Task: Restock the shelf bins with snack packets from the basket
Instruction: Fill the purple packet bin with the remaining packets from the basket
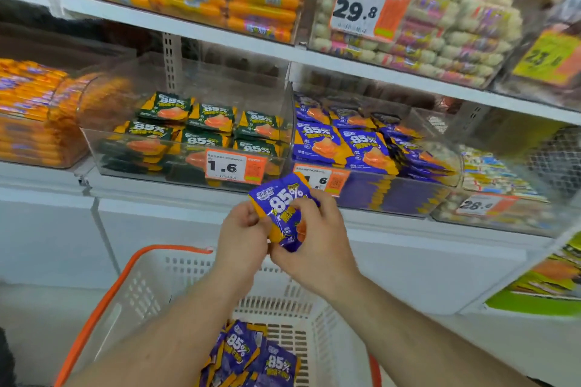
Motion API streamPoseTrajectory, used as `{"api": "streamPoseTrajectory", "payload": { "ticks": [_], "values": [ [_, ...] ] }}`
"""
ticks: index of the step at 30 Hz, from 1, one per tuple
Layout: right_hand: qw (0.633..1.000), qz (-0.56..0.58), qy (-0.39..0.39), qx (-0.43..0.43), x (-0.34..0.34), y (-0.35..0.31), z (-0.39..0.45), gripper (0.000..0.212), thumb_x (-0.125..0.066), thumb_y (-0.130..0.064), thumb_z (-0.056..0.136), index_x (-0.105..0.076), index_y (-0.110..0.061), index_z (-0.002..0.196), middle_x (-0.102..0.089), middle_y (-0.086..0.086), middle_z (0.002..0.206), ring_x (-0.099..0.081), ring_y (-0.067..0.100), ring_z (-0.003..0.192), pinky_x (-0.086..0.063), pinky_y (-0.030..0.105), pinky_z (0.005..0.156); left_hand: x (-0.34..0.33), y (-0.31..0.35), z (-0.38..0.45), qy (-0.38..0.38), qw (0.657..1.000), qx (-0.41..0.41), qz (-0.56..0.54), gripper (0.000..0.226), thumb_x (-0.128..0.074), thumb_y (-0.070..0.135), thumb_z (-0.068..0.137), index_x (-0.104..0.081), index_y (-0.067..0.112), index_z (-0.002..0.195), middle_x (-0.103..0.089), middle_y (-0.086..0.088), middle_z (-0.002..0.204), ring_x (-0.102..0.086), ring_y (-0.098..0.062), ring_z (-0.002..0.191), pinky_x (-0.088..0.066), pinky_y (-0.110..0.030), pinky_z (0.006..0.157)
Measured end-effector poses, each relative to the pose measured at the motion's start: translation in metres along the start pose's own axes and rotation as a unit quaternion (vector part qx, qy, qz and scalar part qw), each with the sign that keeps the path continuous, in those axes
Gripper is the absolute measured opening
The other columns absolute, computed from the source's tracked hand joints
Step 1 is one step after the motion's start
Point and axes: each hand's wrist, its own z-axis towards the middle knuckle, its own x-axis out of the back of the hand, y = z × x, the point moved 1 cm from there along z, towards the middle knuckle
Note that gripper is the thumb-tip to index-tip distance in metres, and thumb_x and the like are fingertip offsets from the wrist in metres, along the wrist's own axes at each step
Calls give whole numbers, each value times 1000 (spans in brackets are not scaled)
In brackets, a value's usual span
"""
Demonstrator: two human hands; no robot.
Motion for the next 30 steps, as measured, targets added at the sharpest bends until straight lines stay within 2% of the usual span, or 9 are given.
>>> {"api": "streamPoseTrajectory", "payload": {
  "ticks": [3, 7, 11, 13, 15, 19, 23, 28, 30],
  "values": [
    [997, 9, 74, -6, 23, 3, 16, 69, -52, -56, 54, -59, -20, 113, -45, -2, 126, -50, 20, 112, -47, 37, 92, -28, 25, 13, -44, 999, -29, 12, 29, -50, -9, 87, -69, 12, 92, -75, -8, 83, -70, -19, 69, -53, -28, 55],
    [990, 16, 140, -30, 60, 16, 47, 66, -55, -54, 54, -59, -20, 109, -50, -6, 108, -48, 12, 98, -46, 28, 84, -60, 51, 49, -41, 975, -144, 163, 11, -55, 19, 90, -65, 14, 89, -70, -8, 88, -66, -27, 85, -55, -48, 77],
    [985, -35, 157, -59, 95, 47, 85, 61, -61, -48, 58, -61, -17, 110, -49, -5, 113, -52, 16, 97, -44, 30, 82, -83, 78, 102, -17, 819, -288, 496, 47, -52, 39, 95, -48, 19, 137, -42, -4, 146, -39, -22, 133, -34, -44, 110],
    [983, -66, 138, -97, 107, 67, 105, 56, -67, -47, 63, -60, -20, 112, -48, -3, 117, -53, 21, 102, -45, 33, 84, -94, 86, 127, -23, 744, -264, 613, 62, -47, 47, 96, -32, 18, 148, -18, -5, 160, -19, -26, 145, -20, -45, 115],
    [979, -99, 120, -129, 115, 86, 129, 56, -69, -47, 69, -60, -20, 118, -49, 1, 122, -53, 26, 109, -46, 37, 92, -102, 86, 144, -42, 708, -224, 668, 67, -42, 51, 97, -24, 16, 152, -7, -5, 163, -11, -26, 148, -16, -45, 117],
    [964, -155, 86, -200, 127, 122, 186, 66, -60, -61, 69, -63, -17, 119, -57, 12, 125, -53, 34, 116, -46, 39, 94, -108, 73, 156, -12, 703, -228, 674, 68, -38, 48, 98, -27, 6, 150, -11, -12, 162, -19, -30, 146, -28, -45, 116],
    [942, -222, 14, -250, 132, 142, 232, 77, -41, -81, 68, -63, -10, 87, -68, 17, 103, -62, 36, 96, -50, 36, 80, -108, 66, 151, 23, 733, -222, 643, 64, -41, 46, 97, -33, 5, 146, -12, -13, 162, -34, -31, 139, -38, -42, 106],
    [926, -248, 4, -285, 118, 165, 262, 124, -18, -96, 48, -55, -12, 131, -58, 15, 131, -58, 35, 116, -50, 40, 96, -106, 66, 150, 34, 779, -227, 583, 54, -45, 42, 97, -38, 12, 141, -17, -6, 162, -42, -28, 134, -45, -41, 97],
    [925, -237, 12, -298, 113, 173, 266, 109, -29, -92, 60, -55, -14, 132, -57, 14, 134, -57, 34, 120, -48, 39, 97, -104, 65, 151, 34, 791, -234, 565, 53, -46, 41, 96, -39, 13, 141, -18, -4, 162, -42, -26, 134, -45, -41, 97]
  ]
}}
